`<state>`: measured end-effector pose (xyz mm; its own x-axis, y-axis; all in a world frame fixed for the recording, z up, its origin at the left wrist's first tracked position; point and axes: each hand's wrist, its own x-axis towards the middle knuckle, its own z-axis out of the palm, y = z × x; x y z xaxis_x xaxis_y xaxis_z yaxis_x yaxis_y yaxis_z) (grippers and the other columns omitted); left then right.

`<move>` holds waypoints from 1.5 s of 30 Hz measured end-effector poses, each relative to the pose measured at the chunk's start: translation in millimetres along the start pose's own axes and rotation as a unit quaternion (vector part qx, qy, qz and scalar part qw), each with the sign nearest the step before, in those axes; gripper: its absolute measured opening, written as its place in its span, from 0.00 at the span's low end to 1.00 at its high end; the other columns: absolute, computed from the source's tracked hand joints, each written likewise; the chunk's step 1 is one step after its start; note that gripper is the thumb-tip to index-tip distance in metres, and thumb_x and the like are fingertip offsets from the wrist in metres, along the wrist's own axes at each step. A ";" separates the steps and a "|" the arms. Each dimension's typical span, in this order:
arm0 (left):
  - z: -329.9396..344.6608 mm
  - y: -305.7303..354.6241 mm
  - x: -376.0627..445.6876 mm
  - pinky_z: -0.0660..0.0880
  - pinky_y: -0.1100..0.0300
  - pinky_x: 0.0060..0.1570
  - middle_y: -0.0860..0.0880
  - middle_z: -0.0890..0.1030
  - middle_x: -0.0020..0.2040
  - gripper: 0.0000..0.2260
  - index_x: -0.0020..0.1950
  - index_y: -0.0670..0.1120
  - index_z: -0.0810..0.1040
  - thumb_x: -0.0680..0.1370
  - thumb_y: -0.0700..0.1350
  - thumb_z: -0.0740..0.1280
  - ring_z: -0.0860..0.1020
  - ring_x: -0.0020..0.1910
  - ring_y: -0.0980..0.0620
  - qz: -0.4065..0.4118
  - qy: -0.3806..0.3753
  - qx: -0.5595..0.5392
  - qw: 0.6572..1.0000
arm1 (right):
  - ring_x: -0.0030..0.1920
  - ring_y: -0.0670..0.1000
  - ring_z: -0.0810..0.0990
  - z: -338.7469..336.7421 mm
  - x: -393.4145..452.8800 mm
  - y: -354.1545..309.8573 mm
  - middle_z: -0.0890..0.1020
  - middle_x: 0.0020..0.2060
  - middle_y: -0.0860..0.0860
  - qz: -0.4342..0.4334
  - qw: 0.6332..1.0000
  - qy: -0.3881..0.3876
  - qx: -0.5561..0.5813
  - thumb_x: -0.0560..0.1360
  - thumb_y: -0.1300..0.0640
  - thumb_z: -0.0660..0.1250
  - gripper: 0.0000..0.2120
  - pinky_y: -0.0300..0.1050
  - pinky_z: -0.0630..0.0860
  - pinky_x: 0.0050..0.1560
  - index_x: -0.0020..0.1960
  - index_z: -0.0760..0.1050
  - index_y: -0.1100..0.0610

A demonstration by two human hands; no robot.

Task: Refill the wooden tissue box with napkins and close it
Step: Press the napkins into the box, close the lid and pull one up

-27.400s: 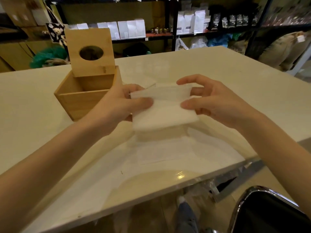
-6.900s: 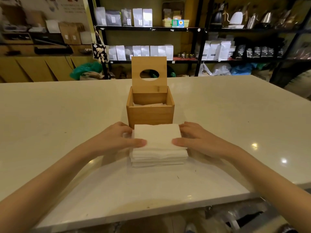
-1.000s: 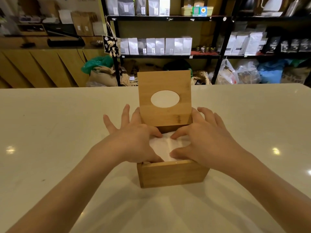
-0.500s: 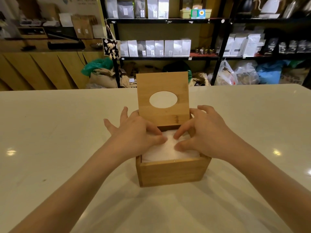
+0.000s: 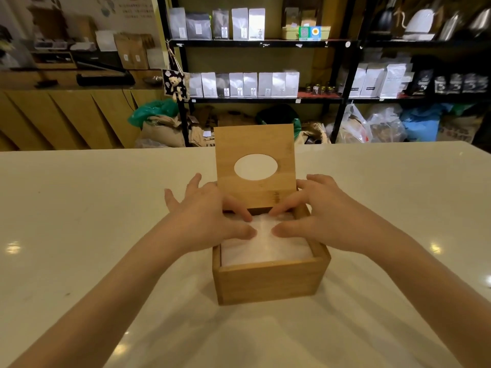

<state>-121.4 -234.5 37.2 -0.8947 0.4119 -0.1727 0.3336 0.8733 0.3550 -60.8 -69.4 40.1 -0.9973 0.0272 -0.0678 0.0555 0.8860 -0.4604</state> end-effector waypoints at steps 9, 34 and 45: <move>-41.8 -7.0 7.0 0.63 0.58 0.60 0.66 0.70 0.57 0.11 0.43 0.56 0.76 0.65 0.52 0.74 0.65 0.59 0.63 0.168 0.291 -0.157 0.928 | 0.60 0.42 0.66 -25.0 22.6 7.3 0.71 0.62 0.43 -0.121 0.955 0.234 0.136 0.68 0.55 0.72 0.29 0.27 0.60 0.53 0.65 0.64 0.44; -8.3 -12.7 20.7 0.70 0.72 0.47 0.48 0.73 0.60 0.27 0.68 0.52 0.66 0.71 0.41 0.71 0.69 0.51 0.59 0.304 0.376 -0.018 0.875 | 0.48 0.51 0.80 0.6 31.6 18.3 0.78 0.58 0.53 -0.237 0.885 0.400 0.006 0.68 0.52 0.70 0.27 0.39 0.81 0.43 0.65 0.67 0.51; 16.9 -19.1 -30.1 0.58 0.66 0.66 0.55 0.65 0.66 0.21 0.71 0.51 0.58 0.80 0.55 0.45 0.63 0.66 0.63 0.324 0.348 -0.009 0.880 | 0.59 0.49 0.72 30.7 -12.1 29.2 0.71 0.60 0.50 -0.314 0.844 0.432 -0.055 0.78 0.48 0.53 0.19 0.40 0.68 0.61 0.66 0.65 0.56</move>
<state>-95.8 -259.1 20.1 -0.4857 0.5579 0.6730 0.8415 0.5068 0.1872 -45.7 -58.1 0.4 -0.4932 -0.1786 0.8514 -0.4548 0.8872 -0.0773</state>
